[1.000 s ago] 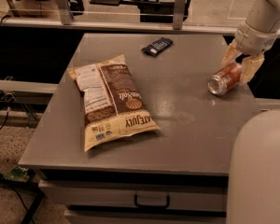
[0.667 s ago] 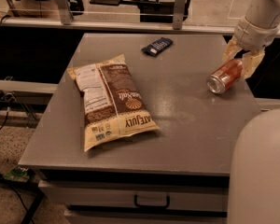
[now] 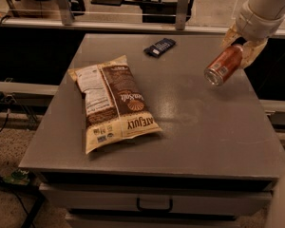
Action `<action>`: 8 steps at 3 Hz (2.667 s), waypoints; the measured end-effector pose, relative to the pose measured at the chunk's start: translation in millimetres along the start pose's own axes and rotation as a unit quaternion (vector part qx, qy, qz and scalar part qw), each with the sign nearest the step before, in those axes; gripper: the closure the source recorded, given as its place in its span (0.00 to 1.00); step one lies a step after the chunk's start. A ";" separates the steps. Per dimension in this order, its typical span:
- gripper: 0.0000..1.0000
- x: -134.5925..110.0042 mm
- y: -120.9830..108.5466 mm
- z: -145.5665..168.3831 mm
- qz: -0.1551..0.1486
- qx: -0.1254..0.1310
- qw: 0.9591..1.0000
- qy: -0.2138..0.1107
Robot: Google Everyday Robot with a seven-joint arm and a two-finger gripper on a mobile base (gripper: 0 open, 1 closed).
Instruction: Place coke can upright
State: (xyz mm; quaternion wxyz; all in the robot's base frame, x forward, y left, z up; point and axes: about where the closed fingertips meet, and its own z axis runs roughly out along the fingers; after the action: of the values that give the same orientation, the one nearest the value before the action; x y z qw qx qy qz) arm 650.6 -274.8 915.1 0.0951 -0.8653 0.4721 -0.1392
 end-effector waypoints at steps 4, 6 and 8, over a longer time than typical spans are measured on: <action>1.00 -33.1 -42.1 -48.5 -0.145 0.153 0.976 0.063; 1.00 -5.6 -67.7 -41.5 -0.260 0.214 0.925 0.176; 1.00 -3.4 -91.6 -31.4 -0.334 0.281 0.872 0.221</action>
Offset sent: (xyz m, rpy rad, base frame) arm -0.0159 0.0737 0.0740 0.0267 -0.4052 0.3701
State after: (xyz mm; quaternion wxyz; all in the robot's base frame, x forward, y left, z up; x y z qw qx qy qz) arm 710.9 -223.8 971.3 0.1747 -0.8549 0.1042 -0.4772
